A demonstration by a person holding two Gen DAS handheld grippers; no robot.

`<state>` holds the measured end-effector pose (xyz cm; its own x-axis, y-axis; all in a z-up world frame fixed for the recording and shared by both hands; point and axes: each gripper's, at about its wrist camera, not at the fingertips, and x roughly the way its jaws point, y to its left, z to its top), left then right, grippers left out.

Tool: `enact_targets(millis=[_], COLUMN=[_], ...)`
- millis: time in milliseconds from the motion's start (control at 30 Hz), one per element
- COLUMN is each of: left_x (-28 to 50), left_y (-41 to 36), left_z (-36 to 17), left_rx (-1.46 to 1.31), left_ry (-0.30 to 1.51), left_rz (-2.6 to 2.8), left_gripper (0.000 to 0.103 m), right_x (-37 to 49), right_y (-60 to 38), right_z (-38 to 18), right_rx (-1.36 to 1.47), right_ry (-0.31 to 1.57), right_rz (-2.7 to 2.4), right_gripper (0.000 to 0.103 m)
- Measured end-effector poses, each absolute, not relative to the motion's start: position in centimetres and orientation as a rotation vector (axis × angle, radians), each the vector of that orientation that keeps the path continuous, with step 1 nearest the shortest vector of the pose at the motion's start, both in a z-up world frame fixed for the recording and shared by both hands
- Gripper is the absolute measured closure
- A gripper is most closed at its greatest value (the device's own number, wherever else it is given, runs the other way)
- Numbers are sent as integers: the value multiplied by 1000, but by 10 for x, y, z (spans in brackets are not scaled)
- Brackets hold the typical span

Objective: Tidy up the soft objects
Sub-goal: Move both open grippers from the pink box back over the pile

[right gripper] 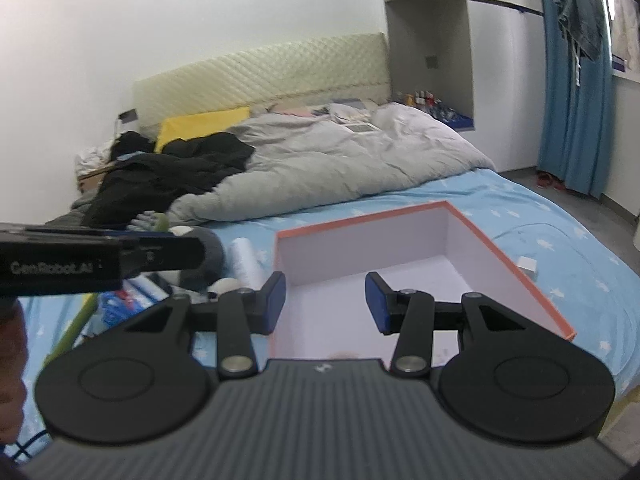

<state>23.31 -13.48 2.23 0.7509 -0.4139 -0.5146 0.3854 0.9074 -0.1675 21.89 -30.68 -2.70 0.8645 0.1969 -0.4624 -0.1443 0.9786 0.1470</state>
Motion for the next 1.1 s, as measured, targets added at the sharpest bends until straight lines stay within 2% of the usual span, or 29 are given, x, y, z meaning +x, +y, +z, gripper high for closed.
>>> enact_targets(millis=[400, 967, 1100], left_x=[163, 87, 89], left_y=[-82, -11, 6], left_z=[7, -53, -68], left_rx=[-113, -225, -238], left_ry=[578, 710, 728], left_rz=[-315, -165, -110], left_gripper=[72, 71, 64], right_x=[170, 109, 113], right_y=[-271, -231, -220], right_z=[-34, -70, -84], right_rx=[133, 129, 124], right_ry=[464, 577, 619], right_rz=[260, 332, 351], right_gripper=[56, 56, 56])
